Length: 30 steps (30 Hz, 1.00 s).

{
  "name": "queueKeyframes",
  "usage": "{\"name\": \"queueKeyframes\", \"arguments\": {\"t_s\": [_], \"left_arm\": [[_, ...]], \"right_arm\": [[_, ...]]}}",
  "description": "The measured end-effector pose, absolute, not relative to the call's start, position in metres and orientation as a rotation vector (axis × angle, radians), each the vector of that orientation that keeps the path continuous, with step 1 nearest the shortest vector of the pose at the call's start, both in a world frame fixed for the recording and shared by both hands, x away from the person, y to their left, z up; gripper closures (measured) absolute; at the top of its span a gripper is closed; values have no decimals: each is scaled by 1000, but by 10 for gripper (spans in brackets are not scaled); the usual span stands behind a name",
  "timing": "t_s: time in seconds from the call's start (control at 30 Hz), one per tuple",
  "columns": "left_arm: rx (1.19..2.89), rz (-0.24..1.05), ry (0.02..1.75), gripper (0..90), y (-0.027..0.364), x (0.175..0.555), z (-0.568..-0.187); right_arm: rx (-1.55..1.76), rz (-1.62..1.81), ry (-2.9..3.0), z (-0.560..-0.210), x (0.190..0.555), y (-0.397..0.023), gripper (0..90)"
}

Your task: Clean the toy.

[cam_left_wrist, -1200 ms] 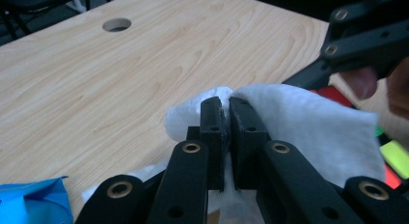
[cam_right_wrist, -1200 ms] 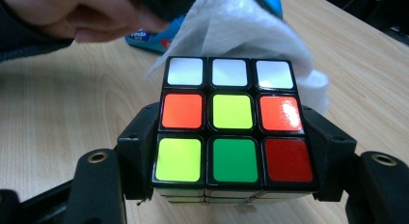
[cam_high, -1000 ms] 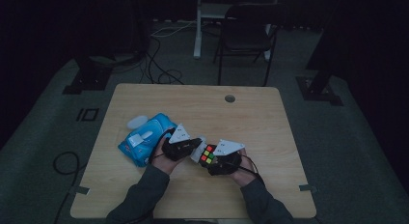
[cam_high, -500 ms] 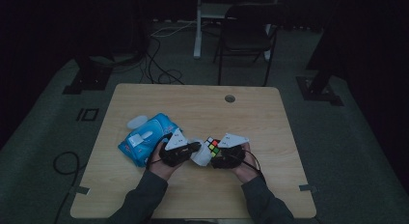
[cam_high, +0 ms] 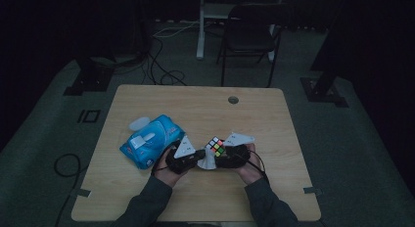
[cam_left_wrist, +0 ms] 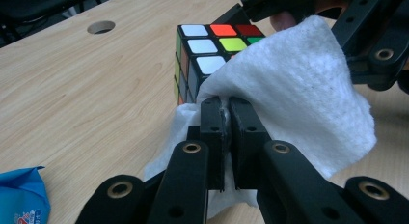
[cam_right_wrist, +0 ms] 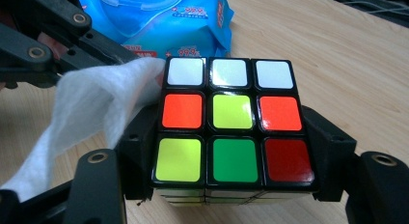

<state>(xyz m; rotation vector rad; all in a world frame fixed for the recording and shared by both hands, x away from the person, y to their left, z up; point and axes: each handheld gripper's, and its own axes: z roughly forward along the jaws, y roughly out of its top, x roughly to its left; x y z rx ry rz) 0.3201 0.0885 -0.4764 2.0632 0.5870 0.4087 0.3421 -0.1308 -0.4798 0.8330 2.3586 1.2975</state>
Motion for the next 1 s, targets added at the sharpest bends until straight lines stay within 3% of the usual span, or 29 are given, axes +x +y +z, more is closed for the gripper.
{"name": "queueKeyframes", "arguments": {"t_s": [1.0], "left_arm": [[2097, 374, 582, 860, 68, 317, -493]], "right_arm": [[999, 1354, 2317, -480, 351, -133, 340]]}}
